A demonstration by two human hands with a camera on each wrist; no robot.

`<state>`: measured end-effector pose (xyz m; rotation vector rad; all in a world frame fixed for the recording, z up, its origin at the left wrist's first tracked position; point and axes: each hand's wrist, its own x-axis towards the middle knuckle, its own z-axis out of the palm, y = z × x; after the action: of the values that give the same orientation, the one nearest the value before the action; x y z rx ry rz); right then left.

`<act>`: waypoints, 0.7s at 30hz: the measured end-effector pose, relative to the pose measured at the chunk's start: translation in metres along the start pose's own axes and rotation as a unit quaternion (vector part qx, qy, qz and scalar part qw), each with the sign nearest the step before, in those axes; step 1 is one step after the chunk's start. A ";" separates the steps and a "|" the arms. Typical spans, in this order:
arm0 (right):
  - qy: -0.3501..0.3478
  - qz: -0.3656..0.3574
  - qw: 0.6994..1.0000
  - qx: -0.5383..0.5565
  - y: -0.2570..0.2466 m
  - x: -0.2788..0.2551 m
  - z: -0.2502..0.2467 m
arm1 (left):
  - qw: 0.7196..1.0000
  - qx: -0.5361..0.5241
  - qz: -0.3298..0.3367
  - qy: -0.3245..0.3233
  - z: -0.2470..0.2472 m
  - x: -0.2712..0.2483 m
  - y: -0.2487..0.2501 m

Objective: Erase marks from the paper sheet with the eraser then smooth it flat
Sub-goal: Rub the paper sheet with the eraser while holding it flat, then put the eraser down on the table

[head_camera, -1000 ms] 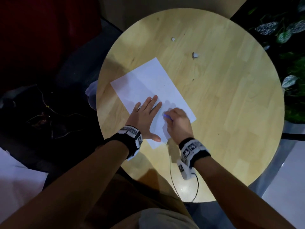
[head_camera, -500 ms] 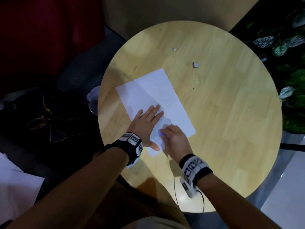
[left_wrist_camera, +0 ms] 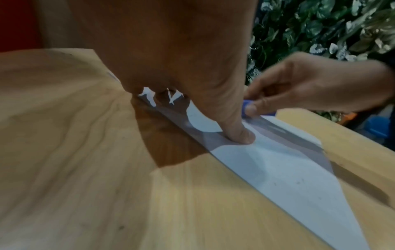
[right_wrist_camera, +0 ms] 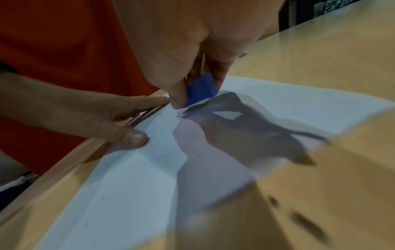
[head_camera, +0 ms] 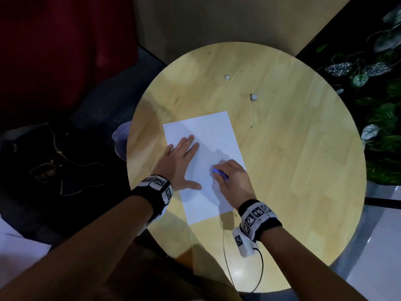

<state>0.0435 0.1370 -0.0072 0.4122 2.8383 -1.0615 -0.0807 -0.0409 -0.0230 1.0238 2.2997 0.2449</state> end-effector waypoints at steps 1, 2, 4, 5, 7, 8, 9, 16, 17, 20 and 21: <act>0.005 -0.007 1.000 -0.008 -0.003 0.010 0.002 | 1.000 0.000 -0.007 -0.002 0.003 -0.001 0.002; 0.014 -0.010 1.000 -0.011 -0.004 0.022 0.005 | 1.000 -0.004 -0.013 -0.002 0.003 -0.002 0.006; 0.036 0.005 0.999 -0.011 -0.006 0.050 0.009 | 1.000 -0.008 -0.028 -0.004 0.003 -0.002 0.010; 0.045 0.018 0.999 -0.015 -0.006 0.063 0.012 | 0.999 -0.005 -0.037 -0.006 0.002 0.000 0.011; 0.064 0.043 0.997 -0.026 -0.008 0.077 0.017 | 0.998 0.018 -0.058 -0.015 -0.001 0.006 0.015; 0.070 0.049 0.996 -0.030 -0.010 0.075 0.021 | 0.997 0.036 -0.069 -0.022 -0.003 0.008 0.018; 0.072 0.046 0.996 -0.035 -0.012 0.067 0.024 | 0.995 0.059 -0.077 -0.027 -0.005 0.011 0.021; 0.004 -0.074 0.995 -0.060 -0.002 0.018 0.018 | 0.989 0.097 -0.081 -0.074 -0.010 0.025 0.026; 0.017 -0.068 0.995 -0.065 0.001 0.032 0.016 | 0.988 0.101 -0.084 -0.077 -0.010 0.026 0.027; 0.093 0.006 0.995 -0.032 0.008 0.067 0.012 | 0.986 0.110 -0.088 -0.084 -0.009 0.027 0.027; 0.104 0.021 0.994 -0.022 0.009 0.068 0.013 | 0.986 0.114 -0.088 -0.085 -0.008 0.027 0.026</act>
<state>-0.0196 0.1495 -0.0344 0.6079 3.0111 -0.9997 -0.0837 -0.0033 -0.0180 0.9040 2.2782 -0.1746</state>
